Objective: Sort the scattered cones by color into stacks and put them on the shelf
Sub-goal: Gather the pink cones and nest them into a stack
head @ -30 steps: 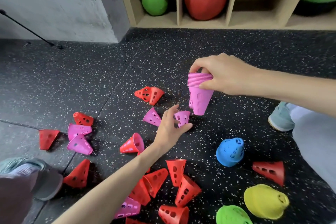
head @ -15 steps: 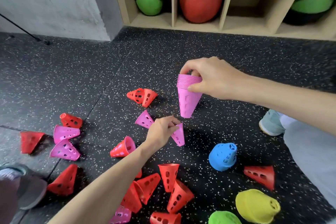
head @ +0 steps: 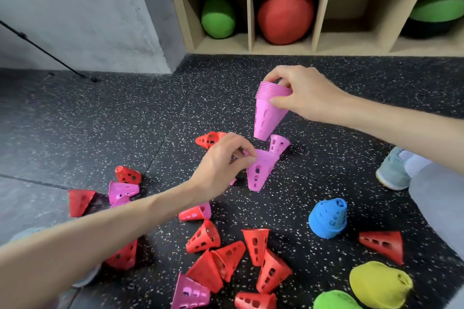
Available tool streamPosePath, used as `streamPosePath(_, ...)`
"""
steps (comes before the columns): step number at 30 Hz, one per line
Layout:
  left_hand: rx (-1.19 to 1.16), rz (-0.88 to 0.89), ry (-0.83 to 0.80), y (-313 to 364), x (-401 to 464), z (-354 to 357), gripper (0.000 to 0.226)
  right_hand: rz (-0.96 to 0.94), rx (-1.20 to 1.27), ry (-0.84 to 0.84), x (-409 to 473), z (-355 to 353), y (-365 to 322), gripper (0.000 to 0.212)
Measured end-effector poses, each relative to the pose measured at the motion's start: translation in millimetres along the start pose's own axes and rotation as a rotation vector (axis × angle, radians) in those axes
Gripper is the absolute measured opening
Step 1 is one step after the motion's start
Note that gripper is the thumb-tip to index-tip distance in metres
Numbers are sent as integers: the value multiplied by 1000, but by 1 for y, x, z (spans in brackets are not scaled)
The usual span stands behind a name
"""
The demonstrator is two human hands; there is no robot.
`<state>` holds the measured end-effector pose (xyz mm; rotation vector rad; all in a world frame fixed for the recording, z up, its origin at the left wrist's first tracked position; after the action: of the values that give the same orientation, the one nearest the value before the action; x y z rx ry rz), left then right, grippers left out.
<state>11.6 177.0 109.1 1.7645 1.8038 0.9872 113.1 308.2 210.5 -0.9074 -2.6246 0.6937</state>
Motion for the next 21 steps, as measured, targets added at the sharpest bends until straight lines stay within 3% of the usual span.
streamPosePath(10,143,-1,-45,40,-41,-91,9,-132,289,-72,-13,30,-55,38)
streamPosePath(16,59,2,-25,34,-40,-114,4,-173,460,-145,-25,53,-83,38)
streamPosePath(21,-8,-35,3,23,-45,-120,6,-200,544,-103,-28,58,-90,41)
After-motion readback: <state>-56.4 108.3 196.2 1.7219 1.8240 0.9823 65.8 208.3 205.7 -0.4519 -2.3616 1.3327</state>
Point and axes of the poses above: each hand's wrist, its own x-axis towards the middle knuckle, its own z-axis out of the palm, y = z × x, the point moved 9 cm from there along x, towards the middle knuckle, and after that the axes turned 3 degrees about -y, right-handed, at the moved point
